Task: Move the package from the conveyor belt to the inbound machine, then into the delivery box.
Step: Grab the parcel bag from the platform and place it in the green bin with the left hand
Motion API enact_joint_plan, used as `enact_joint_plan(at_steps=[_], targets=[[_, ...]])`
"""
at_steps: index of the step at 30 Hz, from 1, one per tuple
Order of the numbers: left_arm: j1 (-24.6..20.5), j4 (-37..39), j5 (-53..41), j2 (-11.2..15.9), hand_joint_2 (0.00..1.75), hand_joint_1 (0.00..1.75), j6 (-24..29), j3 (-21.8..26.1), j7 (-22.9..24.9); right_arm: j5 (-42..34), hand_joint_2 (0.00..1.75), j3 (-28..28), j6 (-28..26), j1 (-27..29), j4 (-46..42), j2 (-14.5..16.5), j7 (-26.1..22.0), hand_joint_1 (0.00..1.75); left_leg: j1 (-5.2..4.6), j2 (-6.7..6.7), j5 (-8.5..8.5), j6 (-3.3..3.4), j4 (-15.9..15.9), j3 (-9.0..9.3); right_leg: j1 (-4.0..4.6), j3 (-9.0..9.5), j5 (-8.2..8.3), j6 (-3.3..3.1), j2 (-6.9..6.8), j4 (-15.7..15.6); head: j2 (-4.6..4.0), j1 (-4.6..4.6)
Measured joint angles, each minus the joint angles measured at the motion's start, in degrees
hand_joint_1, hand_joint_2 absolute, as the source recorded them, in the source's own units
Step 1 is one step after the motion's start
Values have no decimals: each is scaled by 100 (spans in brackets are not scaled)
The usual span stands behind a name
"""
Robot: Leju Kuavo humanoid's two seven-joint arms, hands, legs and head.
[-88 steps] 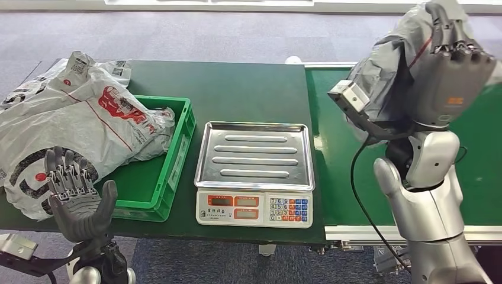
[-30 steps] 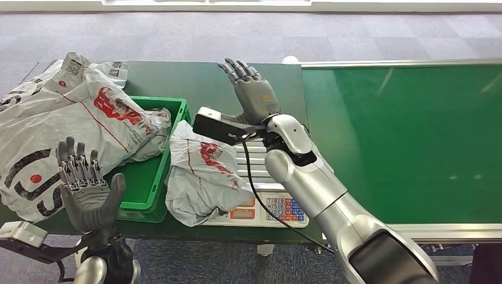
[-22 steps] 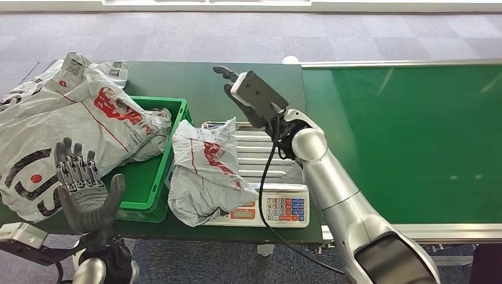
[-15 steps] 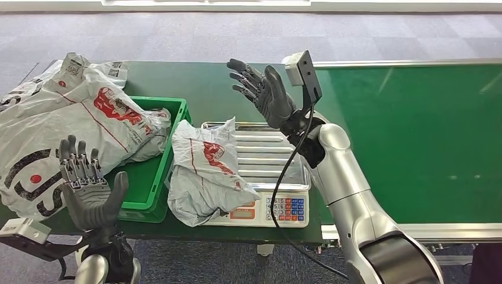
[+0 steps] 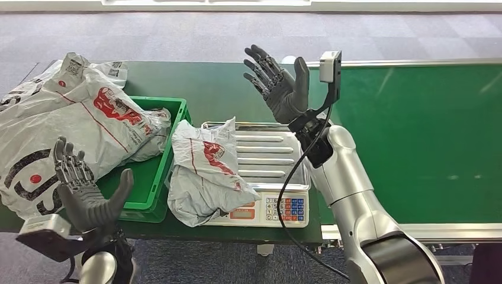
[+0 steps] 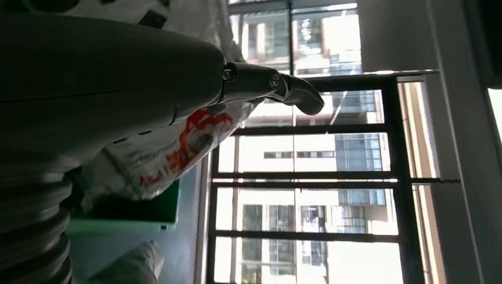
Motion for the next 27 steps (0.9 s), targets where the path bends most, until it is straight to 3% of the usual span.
enact_joint_plan(at_steps=[4,27], targets=[[-192,201,-808,112,175,0,331,-59,37,-266,0,0,-59,101,-350,-7,89,0,0,2,0,0,0,2,0,2,1,-1,4,0,0,0],[-331,452,-825,237,175,0,373,-90,39,-292,0,0,-77,231,-667,-34,110,0,0,5,0,0,0,3,0,1,1,-1,8,0,0,0]])
